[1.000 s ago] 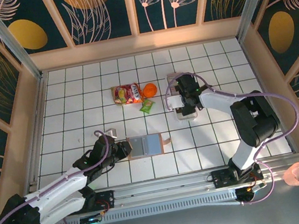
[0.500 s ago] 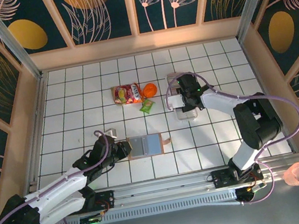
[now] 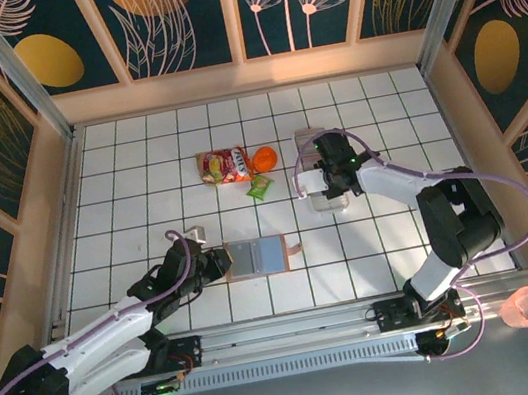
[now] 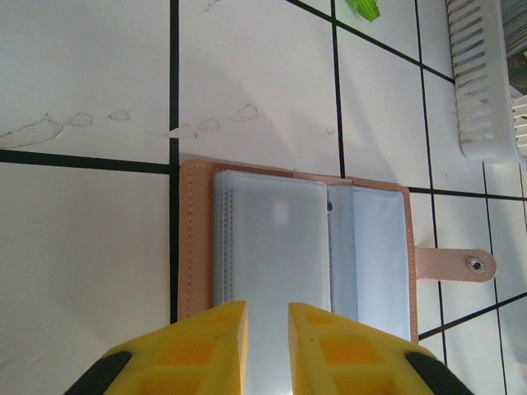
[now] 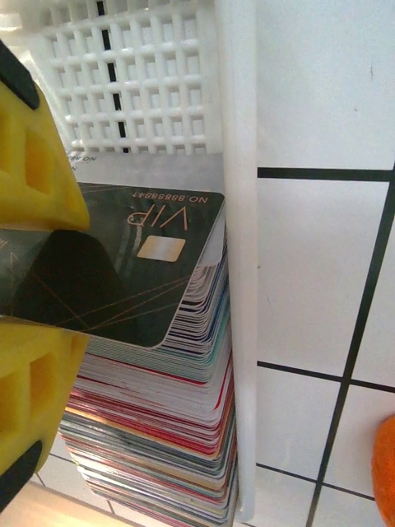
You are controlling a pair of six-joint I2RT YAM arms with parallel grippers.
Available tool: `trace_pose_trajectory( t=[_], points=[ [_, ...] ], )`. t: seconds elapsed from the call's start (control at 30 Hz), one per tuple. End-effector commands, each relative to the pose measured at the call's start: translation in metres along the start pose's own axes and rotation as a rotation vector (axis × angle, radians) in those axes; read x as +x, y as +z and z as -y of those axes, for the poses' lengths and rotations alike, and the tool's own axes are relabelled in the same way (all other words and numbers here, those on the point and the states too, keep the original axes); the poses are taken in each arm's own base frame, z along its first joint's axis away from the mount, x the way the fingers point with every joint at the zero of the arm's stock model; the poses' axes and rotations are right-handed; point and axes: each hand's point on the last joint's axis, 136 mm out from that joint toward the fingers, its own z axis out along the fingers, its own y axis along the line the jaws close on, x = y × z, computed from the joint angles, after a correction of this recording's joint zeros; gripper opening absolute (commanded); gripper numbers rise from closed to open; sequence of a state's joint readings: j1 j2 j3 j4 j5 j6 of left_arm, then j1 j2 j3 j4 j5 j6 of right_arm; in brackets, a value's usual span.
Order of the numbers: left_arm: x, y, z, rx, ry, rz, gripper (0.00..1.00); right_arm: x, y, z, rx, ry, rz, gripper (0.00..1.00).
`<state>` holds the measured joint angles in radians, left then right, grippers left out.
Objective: Put the credit cards into the card holder
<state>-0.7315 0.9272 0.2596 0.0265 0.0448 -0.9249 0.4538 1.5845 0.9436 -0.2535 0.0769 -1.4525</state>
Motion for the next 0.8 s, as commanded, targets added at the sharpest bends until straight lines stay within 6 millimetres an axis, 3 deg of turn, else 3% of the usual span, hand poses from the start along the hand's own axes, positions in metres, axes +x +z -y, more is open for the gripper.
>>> trace_pose_trajectory(
  t=[0.0,0.4,0.77],
  points=[
    [0.003,0.0,-0.001,0.011,-0.009,-0.007,0.19,-0.002,-0.012,0.009,0.047,-0.006,0.009,0.27],
    [0.004,0.0,0.002,0.021,-0.011,-0.014,0.17,-0.002,-0.019,0.006,0.047,0.004,0.018,0.14],
    [0.004,0.001,0.004,0.032,-0.009,-0.015,0.17,-0.014,-0.041,-0.024,-0.077,0.089,0.078,0.0]
  ],
)
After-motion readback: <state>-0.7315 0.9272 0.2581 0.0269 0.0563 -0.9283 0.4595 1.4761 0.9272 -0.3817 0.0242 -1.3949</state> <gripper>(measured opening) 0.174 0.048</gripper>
